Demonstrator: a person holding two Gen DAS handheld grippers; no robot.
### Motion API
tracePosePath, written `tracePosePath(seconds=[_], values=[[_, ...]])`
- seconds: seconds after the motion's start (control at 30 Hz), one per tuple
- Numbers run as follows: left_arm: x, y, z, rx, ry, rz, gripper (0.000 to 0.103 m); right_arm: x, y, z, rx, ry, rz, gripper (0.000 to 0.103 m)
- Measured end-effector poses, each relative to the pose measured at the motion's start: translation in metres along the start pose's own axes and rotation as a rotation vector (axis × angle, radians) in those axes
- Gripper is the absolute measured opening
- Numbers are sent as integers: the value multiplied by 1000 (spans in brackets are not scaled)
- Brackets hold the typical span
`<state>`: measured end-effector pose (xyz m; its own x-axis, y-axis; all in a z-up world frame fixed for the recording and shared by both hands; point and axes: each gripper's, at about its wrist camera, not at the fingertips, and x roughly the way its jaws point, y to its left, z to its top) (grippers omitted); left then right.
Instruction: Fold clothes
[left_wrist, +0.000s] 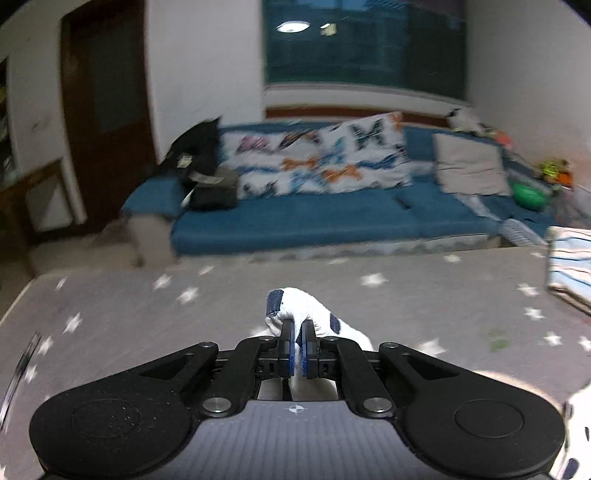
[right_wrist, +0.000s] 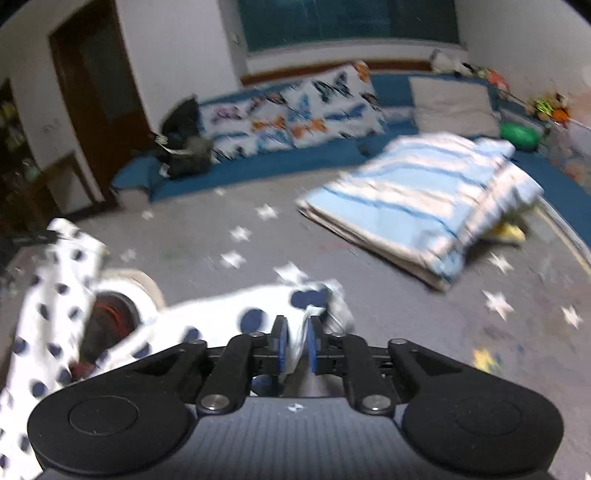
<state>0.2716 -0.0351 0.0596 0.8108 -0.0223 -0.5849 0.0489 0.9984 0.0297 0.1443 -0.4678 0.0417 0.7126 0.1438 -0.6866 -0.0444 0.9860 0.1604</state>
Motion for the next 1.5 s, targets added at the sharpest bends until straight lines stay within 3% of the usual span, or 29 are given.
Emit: tracePosePath(seconds=[0.1,0.2,0.27,0.4,0.43,0.53,0.57,0.67,0.77,0.9,0.97,1.07,1.27,1.37,1.5], values=[[9,20,-8,-13,59,43,5,-4,-5,-3,-3,-3,-35,18],[11,26,-13,-19,100,55,10,-7,-8,5,13,-42,9,36],[9,25,-15,-21,106,41,12,-3,-12,10,37,-50,39,37],[-5,16,-12,6,79,16,34,17,-17,16,111,-17,91,37],[-8,12,-11,12,71,5,35,22,-17,16,126,-9,95,35],[-19,3,-7,30,45,-27,40,28,-18,14,158,-24,135,9],[-22,0,-7,35,39,-42,41,26,-16,14,160,-39,153,8],[-26,-10,-6,49,31,-76,41,5,7,13,74,-109,238,5],[-25,-19,-7,47,35,-100,41,-27,43,5,-99,-155,369,4],[-25,-30,-11,54,54,-136,41,-56,82,-22,-316,-115,474,4],[-25,-35,-13,53,60,-152,41,-60,87,-34,-343,-63,494,4],[-26,-44,-13,43,74,-200,43,-58,76,-38,-286,-22,407,6],[-30,-77,-17,54,98,-313,43,-35,24,-12,-115,-42,223,14],[-31,-100,-20,72,117,-402,43,-17,3,2,-27,-41,169,26],[-36,-137,-28,164,124,-521,46,9,-17,14,82,-39,114,28]])
